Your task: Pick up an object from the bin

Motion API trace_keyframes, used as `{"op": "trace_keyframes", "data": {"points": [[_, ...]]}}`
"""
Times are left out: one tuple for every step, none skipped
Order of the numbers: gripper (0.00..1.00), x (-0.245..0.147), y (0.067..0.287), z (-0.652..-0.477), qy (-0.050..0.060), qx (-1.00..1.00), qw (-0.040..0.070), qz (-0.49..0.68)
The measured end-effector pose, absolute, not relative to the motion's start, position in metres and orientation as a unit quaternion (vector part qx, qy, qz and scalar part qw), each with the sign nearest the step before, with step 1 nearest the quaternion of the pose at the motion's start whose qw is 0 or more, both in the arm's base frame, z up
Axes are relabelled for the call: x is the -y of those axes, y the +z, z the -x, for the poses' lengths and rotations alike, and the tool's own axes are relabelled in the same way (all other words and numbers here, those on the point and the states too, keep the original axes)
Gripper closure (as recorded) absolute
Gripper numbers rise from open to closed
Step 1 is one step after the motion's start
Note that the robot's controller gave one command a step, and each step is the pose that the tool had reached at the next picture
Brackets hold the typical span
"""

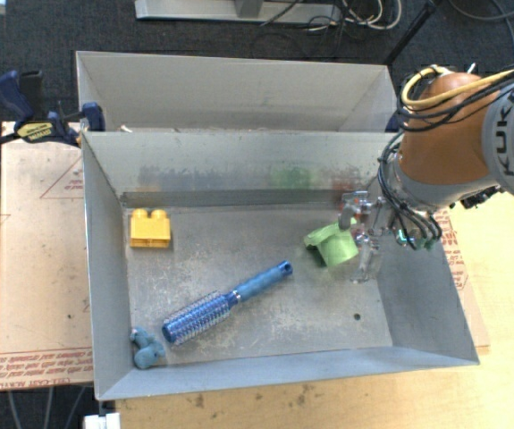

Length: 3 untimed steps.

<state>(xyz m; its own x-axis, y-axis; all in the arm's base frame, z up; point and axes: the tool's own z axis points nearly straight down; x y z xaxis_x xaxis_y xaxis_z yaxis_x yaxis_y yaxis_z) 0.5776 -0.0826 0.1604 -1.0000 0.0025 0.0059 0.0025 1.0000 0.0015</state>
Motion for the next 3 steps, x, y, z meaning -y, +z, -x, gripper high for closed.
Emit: {"op": "trace_keyframes", "data": {"points": [[0.00, 0.078, 0.091, -0.625, -0.001, 1.000, 0.000, -0.001], [1.00, 0.079, 0.095, -0.625, 0.000, 1.000, -0.001, -0.001], [1.00, 0.083, 0.214, -0.639, 0.000, 1.000, -0.007, 0.005]]}}
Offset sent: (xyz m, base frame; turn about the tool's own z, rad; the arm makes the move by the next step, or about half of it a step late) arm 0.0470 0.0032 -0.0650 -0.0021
